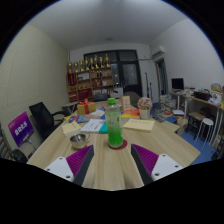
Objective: Pour water
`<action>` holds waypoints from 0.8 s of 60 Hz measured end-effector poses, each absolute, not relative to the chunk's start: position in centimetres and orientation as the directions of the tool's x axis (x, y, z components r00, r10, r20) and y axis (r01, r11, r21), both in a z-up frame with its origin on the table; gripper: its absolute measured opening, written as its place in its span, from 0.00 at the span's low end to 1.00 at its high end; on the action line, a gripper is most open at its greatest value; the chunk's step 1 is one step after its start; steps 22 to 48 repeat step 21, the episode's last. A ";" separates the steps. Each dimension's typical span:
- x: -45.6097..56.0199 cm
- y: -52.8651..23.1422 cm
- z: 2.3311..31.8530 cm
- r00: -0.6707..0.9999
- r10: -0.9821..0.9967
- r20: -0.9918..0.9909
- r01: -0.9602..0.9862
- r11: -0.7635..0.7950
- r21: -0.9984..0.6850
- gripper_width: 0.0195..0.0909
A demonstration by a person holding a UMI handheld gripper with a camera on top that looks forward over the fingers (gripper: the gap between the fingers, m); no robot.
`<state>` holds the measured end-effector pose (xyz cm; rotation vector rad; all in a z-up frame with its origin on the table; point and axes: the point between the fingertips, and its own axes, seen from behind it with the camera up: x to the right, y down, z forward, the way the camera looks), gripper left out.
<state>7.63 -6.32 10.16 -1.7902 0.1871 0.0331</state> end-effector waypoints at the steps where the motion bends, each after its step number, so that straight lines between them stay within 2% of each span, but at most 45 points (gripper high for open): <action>1: 7.6 -6.9 10.2 0.986 -0.110 -0.124 -0.146 -0.216 -0.965 0.90; 5: 8.6 -9.8 10.1 0.986 -0.112 -0.121 -0.143 -0.214 -0.966 0.90; 20: 7.6 -15.2 12.9 0.981 -0.144 -0.132 -0.156 -0.171 -0.973 0.90; 48: 7.7 -15.2 12.8 0.981 -0.140 -0.135 -0.158 -0.172 -0.972 0.90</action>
